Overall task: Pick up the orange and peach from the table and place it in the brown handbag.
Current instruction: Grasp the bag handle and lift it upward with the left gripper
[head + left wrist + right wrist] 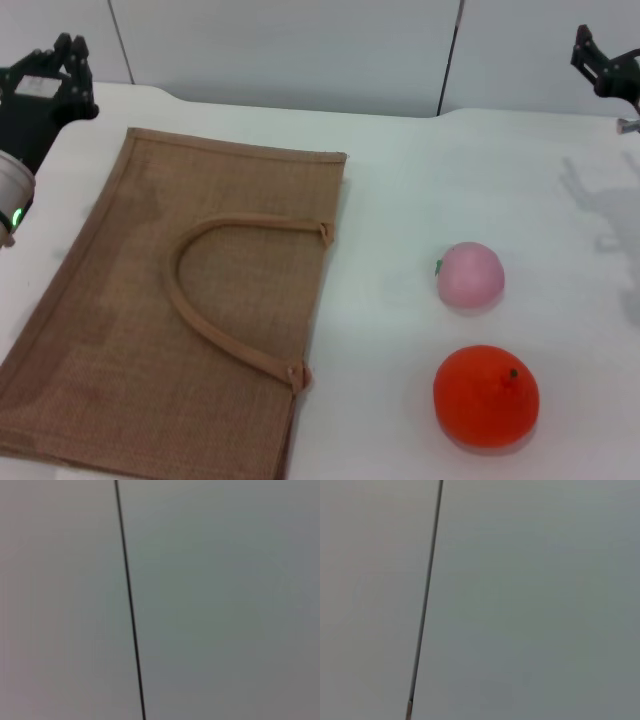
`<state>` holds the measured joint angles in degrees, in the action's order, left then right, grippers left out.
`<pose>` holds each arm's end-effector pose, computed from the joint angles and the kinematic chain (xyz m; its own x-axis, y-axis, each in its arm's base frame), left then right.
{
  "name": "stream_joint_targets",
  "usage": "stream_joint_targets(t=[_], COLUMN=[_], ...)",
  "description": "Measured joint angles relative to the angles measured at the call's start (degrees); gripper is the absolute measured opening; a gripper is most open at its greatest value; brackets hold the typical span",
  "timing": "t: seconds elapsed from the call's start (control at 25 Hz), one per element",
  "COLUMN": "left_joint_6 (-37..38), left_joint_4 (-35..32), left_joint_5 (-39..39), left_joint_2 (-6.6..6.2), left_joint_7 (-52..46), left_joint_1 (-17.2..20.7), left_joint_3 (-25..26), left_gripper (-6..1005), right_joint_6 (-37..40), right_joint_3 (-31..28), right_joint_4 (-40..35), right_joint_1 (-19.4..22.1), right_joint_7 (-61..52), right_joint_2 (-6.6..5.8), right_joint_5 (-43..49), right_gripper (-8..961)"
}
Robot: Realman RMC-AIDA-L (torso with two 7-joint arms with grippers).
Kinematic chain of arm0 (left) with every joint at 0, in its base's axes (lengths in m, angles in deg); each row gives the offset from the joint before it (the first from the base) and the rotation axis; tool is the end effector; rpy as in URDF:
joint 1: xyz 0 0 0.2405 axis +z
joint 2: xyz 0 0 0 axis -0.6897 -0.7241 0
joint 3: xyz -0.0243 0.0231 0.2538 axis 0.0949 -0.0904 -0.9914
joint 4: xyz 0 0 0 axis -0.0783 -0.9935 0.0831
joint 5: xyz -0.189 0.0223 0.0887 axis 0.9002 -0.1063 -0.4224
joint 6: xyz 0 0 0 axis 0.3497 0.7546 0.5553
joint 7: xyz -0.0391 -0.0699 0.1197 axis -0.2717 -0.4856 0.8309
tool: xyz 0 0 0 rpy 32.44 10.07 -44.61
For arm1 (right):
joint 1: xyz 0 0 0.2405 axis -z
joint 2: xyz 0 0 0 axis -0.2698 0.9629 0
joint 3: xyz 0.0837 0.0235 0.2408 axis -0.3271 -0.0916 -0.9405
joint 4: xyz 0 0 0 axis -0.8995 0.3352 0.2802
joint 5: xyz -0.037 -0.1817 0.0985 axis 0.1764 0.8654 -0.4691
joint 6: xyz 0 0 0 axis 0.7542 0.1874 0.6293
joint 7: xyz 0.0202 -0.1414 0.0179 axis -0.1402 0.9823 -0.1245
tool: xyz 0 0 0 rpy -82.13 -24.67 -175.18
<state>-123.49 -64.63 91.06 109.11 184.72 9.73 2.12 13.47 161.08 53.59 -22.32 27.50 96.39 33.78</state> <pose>-0.3129 0.3864 0.0426 0.7425 -0.1479 0.6533 0.6332 -0.1631 -0.7566 0.2601 0.4391 0.0040 0.8189 0.0106 -0.5739 -0.5640 -0.1709 -0.8079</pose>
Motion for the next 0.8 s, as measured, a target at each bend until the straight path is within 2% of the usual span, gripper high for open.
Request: stream_joint_targets(t=[0.8], left_joint_6=[1.5], left_joint_4=[1.1], left_joint_5=[-0.6], left_joint_2=[-0.22], left_joint_7=[-2.3], left_joint_1=[0.0], left_joint_3=[-0.3], left_gripper=[152], right_joint_6=[-0.6], right_joint_3=[0.0], right_joint_4=[0.5], right_joint_1=[-0.4], right_joint_7=[-0.5], right_joint_2=[-0.15], right_joint_5=[-0.1], right_gripper=[875])
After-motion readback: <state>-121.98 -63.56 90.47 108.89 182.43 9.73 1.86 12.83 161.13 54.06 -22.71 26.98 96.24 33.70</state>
